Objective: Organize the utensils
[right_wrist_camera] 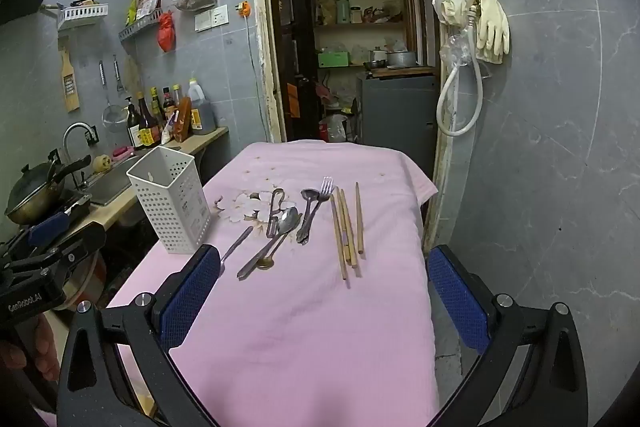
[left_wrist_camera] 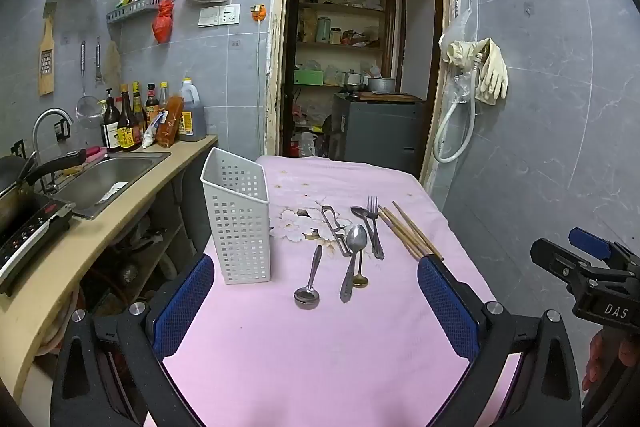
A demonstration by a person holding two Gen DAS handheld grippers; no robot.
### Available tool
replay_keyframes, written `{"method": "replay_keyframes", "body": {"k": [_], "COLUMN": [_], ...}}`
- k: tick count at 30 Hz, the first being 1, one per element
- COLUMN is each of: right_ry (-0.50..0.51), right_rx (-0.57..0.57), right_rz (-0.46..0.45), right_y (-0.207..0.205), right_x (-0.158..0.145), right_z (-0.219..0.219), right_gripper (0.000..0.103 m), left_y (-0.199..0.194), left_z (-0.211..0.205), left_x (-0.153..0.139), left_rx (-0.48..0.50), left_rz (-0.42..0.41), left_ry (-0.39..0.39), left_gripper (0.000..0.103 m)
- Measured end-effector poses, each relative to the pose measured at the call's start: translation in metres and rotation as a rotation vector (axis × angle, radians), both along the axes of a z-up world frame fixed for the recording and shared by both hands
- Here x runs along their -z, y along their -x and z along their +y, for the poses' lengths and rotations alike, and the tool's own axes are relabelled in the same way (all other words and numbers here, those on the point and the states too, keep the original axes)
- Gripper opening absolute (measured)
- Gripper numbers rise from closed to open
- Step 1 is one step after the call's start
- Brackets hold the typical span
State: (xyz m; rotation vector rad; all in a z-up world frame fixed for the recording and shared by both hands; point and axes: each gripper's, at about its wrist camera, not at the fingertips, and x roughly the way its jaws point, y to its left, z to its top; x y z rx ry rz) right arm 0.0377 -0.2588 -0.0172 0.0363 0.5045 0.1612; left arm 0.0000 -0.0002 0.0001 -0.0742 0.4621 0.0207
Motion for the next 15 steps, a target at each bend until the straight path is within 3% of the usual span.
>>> {"method": "replay_keyframes", "body": {"k": [15], "right_ry": [-0.005], "right_rx": [-0.001], "right_rz": [-0.001], "right_y": [0.0004], "right_x": [0.0007], "right_z": [0.0021], "right_gripper": [0.102], "left_y": [0.0], "left_z": [0.0002], "left_x": [0.0], "left_rx": [-0.001], "left_rz": [-0.001], "left_ry": [0.003], "left_gripper": [0.102]}}
